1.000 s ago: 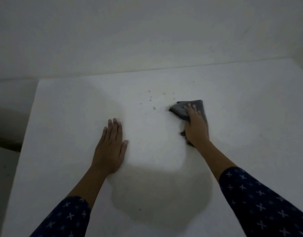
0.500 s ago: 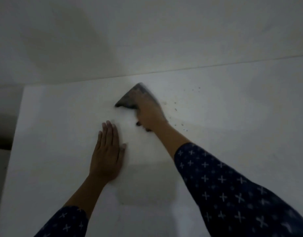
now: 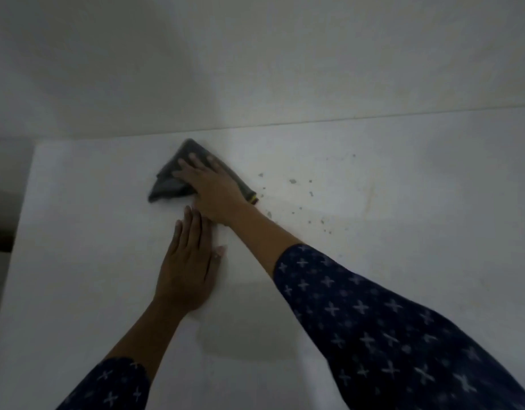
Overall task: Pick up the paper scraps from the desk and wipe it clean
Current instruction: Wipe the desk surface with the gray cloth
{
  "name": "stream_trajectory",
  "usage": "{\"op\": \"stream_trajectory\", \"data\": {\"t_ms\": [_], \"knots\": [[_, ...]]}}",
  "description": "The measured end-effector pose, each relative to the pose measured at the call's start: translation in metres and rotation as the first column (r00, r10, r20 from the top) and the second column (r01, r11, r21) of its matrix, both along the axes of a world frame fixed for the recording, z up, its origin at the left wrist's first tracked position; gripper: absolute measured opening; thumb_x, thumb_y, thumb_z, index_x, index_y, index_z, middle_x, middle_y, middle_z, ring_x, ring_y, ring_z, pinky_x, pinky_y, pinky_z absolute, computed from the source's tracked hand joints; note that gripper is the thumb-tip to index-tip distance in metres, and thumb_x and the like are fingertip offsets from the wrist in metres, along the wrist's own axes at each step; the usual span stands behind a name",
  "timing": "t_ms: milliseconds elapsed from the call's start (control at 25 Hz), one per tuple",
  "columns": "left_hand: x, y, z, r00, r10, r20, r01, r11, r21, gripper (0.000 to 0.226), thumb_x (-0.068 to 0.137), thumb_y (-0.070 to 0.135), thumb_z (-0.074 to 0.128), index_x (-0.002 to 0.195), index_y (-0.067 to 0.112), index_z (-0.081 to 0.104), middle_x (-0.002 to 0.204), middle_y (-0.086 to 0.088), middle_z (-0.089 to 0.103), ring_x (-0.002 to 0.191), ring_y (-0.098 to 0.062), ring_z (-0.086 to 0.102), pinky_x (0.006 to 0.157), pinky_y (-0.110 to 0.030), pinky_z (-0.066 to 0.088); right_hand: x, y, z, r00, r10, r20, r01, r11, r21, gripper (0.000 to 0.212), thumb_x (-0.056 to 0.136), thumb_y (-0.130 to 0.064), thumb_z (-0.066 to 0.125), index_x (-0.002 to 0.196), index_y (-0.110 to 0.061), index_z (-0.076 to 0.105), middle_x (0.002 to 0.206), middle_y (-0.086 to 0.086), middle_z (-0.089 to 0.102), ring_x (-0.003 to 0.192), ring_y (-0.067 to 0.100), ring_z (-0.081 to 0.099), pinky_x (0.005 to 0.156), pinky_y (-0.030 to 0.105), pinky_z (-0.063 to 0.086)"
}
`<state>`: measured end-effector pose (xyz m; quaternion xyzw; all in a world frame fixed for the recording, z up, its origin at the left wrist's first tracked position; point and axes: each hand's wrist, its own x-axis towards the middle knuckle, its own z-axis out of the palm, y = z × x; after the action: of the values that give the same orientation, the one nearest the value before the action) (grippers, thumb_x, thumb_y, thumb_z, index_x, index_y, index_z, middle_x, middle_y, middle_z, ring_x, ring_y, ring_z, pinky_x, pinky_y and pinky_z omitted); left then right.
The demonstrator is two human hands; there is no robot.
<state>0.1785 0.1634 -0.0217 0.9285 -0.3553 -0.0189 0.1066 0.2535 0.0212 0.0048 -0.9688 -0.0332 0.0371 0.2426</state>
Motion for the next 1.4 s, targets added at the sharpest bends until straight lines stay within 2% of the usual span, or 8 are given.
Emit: {"op": "stream_trajectory", "data": {"t_ms": [160,480,600,760,1040,1120,1200,1400], "knots": [[0.001,0.001,-0.001,1.0,0.014,0.012,-0.014,1.0,0.012,0.065,0.098,0.036,0.022,0.144,-0.008,0.011,0.153,-0.025,0.008,0.144,-0.033,0.003,0.118,-0.041,0.007,0.012,-0.058,-0.012,0.975,-0.217,0.056,0.217,0.976,-0.005,0.062,0.085,0.001,0.043,0.142,-0.02,0.037,0.154,0.002,0.03,0.144,0.019,0.021,0.12,0.033,0.013],[0.001,0.001,0.001,1.0,0.017,-0.007,-0.017,1.0,0.002,0.065,0.098,0.037,0.018,0.144,-0.007,0.011,0.154,-0.024,0.007,0.145,-0.032,0.002,0.118,-0.041,0.007,-0.052,-0.202,0.017,0.542,-0.84,0.005,0.838,0.541,0.069,0.047,0.09,-0.005,0.03,0.134,-0.011,0.045,0.131,0.013,0.054,0.107,0.029,0.059,0.092,0.039,0.049],[0.0,0.0,0.002,1.0,0.005,-0.026,-0.005,1.0,-0.003,0.065,0.097,0.036,0.019,0.145,-0.005,0.009,0.155,-0.022,0.005,0.145,-0.031,0.001,0.119,-0.039,0.003,-0.029,-0.113,0.026,0.745,-0.661,0.083,0.648,0.748,0.141,0.04,0.091,-0.022,0.026,0.123,-0.016,0.05,0.11,0.01,0.062,0.078,0.026,0.065,0.069,0.039,0.057],[0.0,0.0,0.001,0.999,0.019,-0.032,-0.019,1.0,0.009,0.065,0.098,0.039,0.017,0.146,-0.004,0.008,0.155,-0.02,0.005,0.145,-0.029,0.0,0.119,-0.036,0.0,-0.024,-0.028,-0.001,0.982,-0.188,-0.01,0.188,0.982,0.032,0.06,0.088,-0.001,0.043,0.145,-0.014,0.033,0.155,0.006,0.027,0.144,0.02,0.022,0.119,0.029,0.013],[0.0,0.0,0.0,0.999,0.03,-0.017,-0.029,1.0,0.006,0.064,0.098,0.036,0.019,0.146,-0.004,0.007,0.156,-0.02,0.003,0.145,-0.028,-0.001,0.119,-0.039,0.005,-0.068,-0.218,0.014,0.519,-0.854,-0.016,0.854,0.518,0.048,0.058,0.087,0.001,0.033,0.143,-0.012,0.036,0.145,0.011,0.042,0.126,0.026,0.049,0.105,0.038,0.044],[0.001,0.0,-0.002,1.0,0.027,-0.012,-0.028,1.0,-0.003,0.064,0.098,0.037,0.019,0.146,-0.004,0.005,0.156,-0.02,0.003,0.146,-0.028,-0.002,0.119,-0.039,0.005,-0.067,-0.203,0.032,0.473,-0.881,-0.029,0.867,0.459,0.193,0.04,0.094,-0.005,0.033,0.131,-0.007,0.047,0.115,0.013,0.06,0.082,0.007,0.066,0.067,0.025,0.057],[0.001,0.002,-0.003,0.999,0.021,-0.027,-0.022,1.0,-0.013,0.065,0.098,0.038,0.018,0.146,-0.003,0.004,0.156,-0.019,0.002,0.146,-0.027,-0.002,0.119,-0.037,0.002,-0.062,-0.141,0.044,0.567,-0.823,0.027,0.774,0.543,0.326,0.029,0.095,-0.013,0.036,0.115,-0.009,0.057,0.09,0.012,0.066,0.056,0.007,0.064,0.051,0.029,0.056],[0.0,0.002,-0.005,0.998,0.044,-0.039,-0.045,0.999,-0.015,0.069,0.096,0.042,0.013,0.145,-0.005,0.005,0.154,-0.021,0.004,0.145,-0.027,-0.001,0.119,-0.039,0.002,-0.111,-0.01,-0.002,0.941,-0.331,-0.064,0.337,0.928,0.156,0.062,0.083,-0.002,0.051,0.143,-0.006,0.035,0.152,0.016,0.029,0.143,0.027,0.025,0.118,0.028,0.009]]}}
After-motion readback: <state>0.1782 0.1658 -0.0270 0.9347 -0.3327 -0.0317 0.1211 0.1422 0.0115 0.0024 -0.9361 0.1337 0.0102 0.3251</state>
